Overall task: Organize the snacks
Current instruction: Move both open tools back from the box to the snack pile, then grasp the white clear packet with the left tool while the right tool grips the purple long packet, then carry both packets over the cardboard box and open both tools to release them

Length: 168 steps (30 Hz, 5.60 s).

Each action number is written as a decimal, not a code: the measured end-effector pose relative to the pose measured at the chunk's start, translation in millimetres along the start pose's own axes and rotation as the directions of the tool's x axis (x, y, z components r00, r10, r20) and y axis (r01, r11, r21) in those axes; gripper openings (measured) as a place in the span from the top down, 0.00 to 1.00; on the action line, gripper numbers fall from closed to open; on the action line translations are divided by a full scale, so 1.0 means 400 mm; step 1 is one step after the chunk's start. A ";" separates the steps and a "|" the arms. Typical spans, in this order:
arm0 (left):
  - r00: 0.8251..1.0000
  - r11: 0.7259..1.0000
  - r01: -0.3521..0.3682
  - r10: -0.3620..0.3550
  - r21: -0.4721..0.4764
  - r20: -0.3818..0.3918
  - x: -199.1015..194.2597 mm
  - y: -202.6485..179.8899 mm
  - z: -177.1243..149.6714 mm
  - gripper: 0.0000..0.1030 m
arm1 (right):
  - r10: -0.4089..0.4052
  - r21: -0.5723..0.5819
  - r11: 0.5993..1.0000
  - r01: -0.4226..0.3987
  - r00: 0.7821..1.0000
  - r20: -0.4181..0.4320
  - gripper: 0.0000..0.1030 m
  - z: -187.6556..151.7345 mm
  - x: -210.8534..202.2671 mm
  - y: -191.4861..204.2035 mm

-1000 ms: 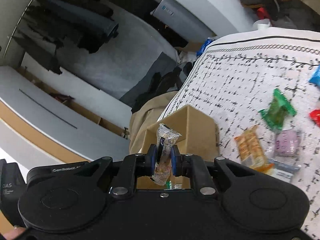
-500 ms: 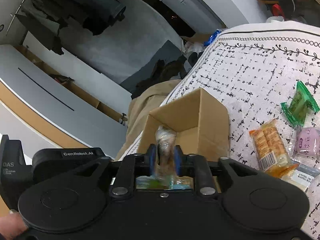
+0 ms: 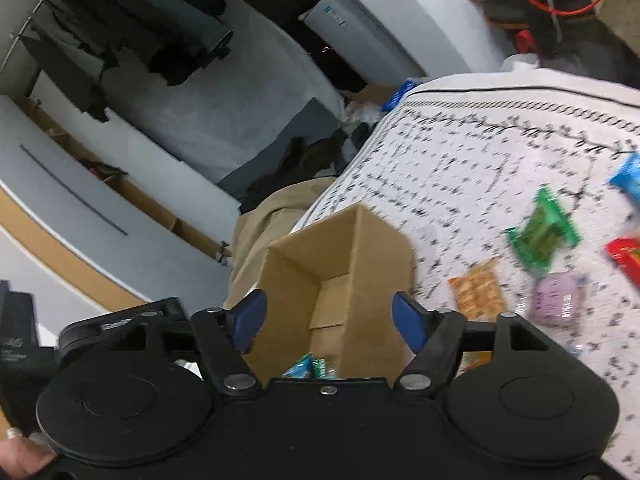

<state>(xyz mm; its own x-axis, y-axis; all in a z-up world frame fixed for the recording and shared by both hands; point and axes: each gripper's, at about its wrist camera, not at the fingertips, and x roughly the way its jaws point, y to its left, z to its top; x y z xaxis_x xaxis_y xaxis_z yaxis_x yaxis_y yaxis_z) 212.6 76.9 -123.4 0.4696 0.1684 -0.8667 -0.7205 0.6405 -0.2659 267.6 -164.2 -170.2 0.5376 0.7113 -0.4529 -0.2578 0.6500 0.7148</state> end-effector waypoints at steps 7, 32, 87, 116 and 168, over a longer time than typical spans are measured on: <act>0.999 0.999 0.036 -0.037 0.026 0.036 -0.037 -0.021 -0.020 0.01 | -0.060 0.007 0.998 0.060 0.998 0.024 0.24 0.010 -0.057 -0.034; 0.983 0.958 0.181 -0.168 0.223 -0.074 -0.069 -0.191 -0.164 0.00 | -0.287 0.099 0.955 0.280 0.956 0.062 0.20 0.038 -0.251 -0.201; 0.978 0.706 0.205 -0.122 0.678 -0.169 0.216 -0.294 -0.365 0.05 | -0.552 -0.115 0.832 0.542 0.829 -0.091 0.09 0.090 -0.129 -0.359; 0.947 0.786 0.313 -0.212 0.533 -0.243 0.116 -0.230 -0.333 0.49 | -0.571 -0.187 0.819 0.543 0.802 -0.173 0.60 0.045 -0.176 -0.213; 0.922 0.905 0.388 -0.383 0.174 -0.064 0.034 0.042 0.111 0.49 | -0.460 -0.227 0.865 0.447 0.888 -0.003 0.61 0.001 0.063 0.262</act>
<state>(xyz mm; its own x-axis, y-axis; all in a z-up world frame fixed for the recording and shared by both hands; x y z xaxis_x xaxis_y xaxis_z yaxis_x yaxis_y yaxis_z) 229.5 123.1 -121.0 0.6763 -0.1377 -0.7236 -0.3813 0.7751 -0.5038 254.2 -78.4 -106.6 0.5936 0.3333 -0.7325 -0.1648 0.9413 0.2947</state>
